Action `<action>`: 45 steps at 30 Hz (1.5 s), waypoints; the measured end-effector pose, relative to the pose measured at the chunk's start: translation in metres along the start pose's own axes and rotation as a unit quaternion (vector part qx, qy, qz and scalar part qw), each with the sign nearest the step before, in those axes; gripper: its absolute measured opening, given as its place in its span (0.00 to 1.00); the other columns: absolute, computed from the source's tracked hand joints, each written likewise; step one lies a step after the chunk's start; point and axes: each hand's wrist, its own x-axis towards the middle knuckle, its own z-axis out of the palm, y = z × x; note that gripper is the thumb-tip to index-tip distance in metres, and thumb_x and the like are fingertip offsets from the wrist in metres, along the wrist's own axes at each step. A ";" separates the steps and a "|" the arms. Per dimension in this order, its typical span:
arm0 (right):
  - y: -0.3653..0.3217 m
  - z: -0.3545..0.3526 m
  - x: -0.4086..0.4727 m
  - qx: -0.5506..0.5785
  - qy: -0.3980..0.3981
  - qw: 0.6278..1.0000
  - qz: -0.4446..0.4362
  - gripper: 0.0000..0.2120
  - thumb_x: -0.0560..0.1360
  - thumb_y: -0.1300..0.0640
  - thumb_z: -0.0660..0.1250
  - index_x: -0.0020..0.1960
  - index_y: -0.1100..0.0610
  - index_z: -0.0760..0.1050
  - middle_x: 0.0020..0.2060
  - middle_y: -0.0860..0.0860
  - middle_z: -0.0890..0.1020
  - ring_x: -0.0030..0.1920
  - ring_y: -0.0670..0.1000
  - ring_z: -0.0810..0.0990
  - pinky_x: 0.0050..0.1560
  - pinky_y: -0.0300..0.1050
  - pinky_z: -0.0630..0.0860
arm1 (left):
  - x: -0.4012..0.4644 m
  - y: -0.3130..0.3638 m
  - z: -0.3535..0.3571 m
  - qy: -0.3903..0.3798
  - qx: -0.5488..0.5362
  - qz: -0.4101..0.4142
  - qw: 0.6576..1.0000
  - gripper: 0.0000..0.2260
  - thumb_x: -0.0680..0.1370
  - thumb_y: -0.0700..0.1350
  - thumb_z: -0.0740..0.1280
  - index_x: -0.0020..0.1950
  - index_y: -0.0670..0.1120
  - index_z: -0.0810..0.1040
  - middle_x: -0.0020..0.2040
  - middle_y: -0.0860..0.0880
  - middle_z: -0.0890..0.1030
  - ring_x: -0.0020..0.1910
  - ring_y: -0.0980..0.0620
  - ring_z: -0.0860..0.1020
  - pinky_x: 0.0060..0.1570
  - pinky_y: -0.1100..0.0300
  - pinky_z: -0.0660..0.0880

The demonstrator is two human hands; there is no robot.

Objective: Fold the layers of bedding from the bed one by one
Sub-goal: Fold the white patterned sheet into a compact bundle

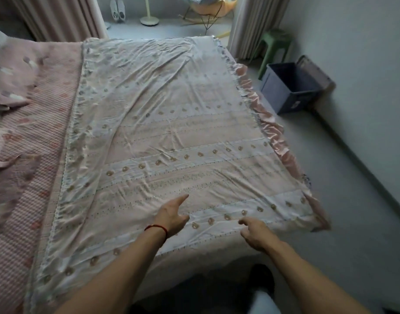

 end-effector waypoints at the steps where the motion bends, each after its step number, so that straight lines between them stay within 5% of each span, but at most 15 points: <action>1: 0.026 -0.009 0.009 0.007 0.002 1.000 0.008 0.20 0.82 0.54 0.61 0.74 0.52 0.71 0.72 0.55 0.74 0.70 0.55 0.73 0.70 0.49 0.70 | 0.008 0.017 0.018 -0.005 0.006 0.007 1.000 0.31 0.79 0.43 0.67 0.80 0.56 0.62 0.78 0.49 0.65 0.76 0.48 0.64 0.74 0.53 0.62; 8: 0.239 -0.060 0.122 0.089 0.005 0.993 0.077 0.23 0.81 0.54 0.63 0.75 0.56 0.68 0.73 0.59 0.72 0.70 0.60 0.72 0.69 0.50 0.70 | 0.080 0.145 0.194 -0.027 -0.007 -0.030 0.999 0.31 0.79 0.42 0.66 0.80 0.56 0.61 0.78 0.50 0.65 0.76 0.49 0.64 0.74 0.54 0.62; 13: 0.329 -0.074 0.182 0.121 0.029 0.988 0.090 0.37 0.79 0.53 0.65 0.82 0.58 0.51 0.81 0.59 0.54 0.78 0.62 0.59 0.77 0.55 0.61 | 0.114 0.204 0.283 -0.047 -0.010 -0.065 0.997 0.33 0.76 0.41 0.66 0.80 0.57 0.61 0.79 0.52 0.62 0.78 0.52 0.60 0.76 0.56 0.57; 16: 0.350 -0.080 0.205 0.137 0.080 0.981 0.112 0.29 0.81 0.57 0.63 0.79 0.61 0.58 0.76 0.63 0.64 0.74 0.65 0.66 0.71 0.59 0.66 | 0.126 0.230 0.312 -0.039 0.005 -0.096 0.995 0.33 0.77 0.42 0.67 0.80 0.56 0.62 0.79 0.52 0.64 0.78 0.51 0.61 0.76 0.56 0.57; 20: 0.352 -0.085 0.215 0.180 0.171 0.964 0.095 0.14 0.82 0.54 0.64 0.60 0.64 0.73 0.60 0.65 0.77 0.60 0.65 0.76 0.58 0.57 0.71 | 0.136 0.244 0.328 -0.046 0.007 -0.119 0.992 0.32 0.77 0.42 0.66 0.80 0.54 0.62 0.79 0.51 0.65 0.77 0.51 0.62 0.77 0.57 0.58; 26: 0.368 -0.082 0.217 0.145 0.201 0.969 -0.007 0.07 0.79 0.58 0.70 0.52 0.62 0.75 0.49 0.57 0.74 0.50 0.60 0.77 0.46 0.48 0.66 | 0.159 0.265 0.358 -0.041 0.005 -0.139 0.989 0.31 0.77 0.42 0.66 0.80 0.55 0.62 0.77 0.50 0.67 0.76 0.50 0.64 0.76 0.55 0.61; 31: 0.372 -0.083 0.215 0.229 0.220 0.946 -0.058 0.07 0.82 0.56 0.64 0.48 0.59 0.69 0.42 0.55 0.75 0.43 0.56 0.73 0.44 0.47 0.63 | 0.172 0.277 0.379 -0.015 0.014 -0.144 0.989 0.29 0.79 0.42 0.65 0.79 0.52 0.63 0.77 0.48 0.68 0.75 0.48 0.66 0.74 0.55 0.62; 35: 0.377 -0.090 0.197 0.312 0.180 0.929 -0.084 0.10 0.84 0.50 0.62 0.52 0.57 0.68 0.43 0.51 0.75 0.44 0.54 0.75 0.38 0.39 0.66 | 0.175 0.284 0.394 -0.006 0.040 -0.130 0.991 0.29 0.79 0.43 0.65 0.79 0.54 0.63 0.78 0.49 0.65 0.76 0.48 0.64 0.76 0.52 0.62; 38: 0.379 -0.101 0.189 0.355 0.082 0.927 -0.091 0.16 0.81 0.46 0.67 0.59 0.57 0.72 0.49 0.46 0.77 0.48 0.45 0.78 0.39 0.27 0.69 | 0.181 0.294 0.410 -0.022 0.062 -0.139 0.988 0.34 0.78 0.44 0.66 0.80 0.61 0.55 0.82 0.47 0.48 0.80 0.42 0.55 0.76 0.47 0.59; 41: 0.400 -0.105 0.184 0.351 0.027 0.929 -0.112 0.12 0.81 0.49 0.68 0.54 0.57 0.83 0.43 0.47 0.85 0.42 0.45 0.83 0.33 0.29 0.73 | 0.184 0.298 0.426 -0.040 0.113 -0.159 0.980 0.39 0.77 0.44 0.67 0.79 0.67 0.49 0.82 0.48 0.42 0.79 0.40 0.53 0.74 0.39 0.62; 45: 0.437 -0.105 0.177 0.347 0.049 0.933 -0.080 0.12 0.82 0.52 0.67 0.43 0.56 0.83 0.34 0.47 0.84 0.34 0.49 0.83 0.29 0.36 0.74 | 0.181 0.300 0.447 -0.094 0.187 -0.142 0.967 0.38 0.78 0.46 0.67 0.78 0.68 0.47 0.82 0.50 0.41 0.80 0.41 0.47 0.71 0.34 0.63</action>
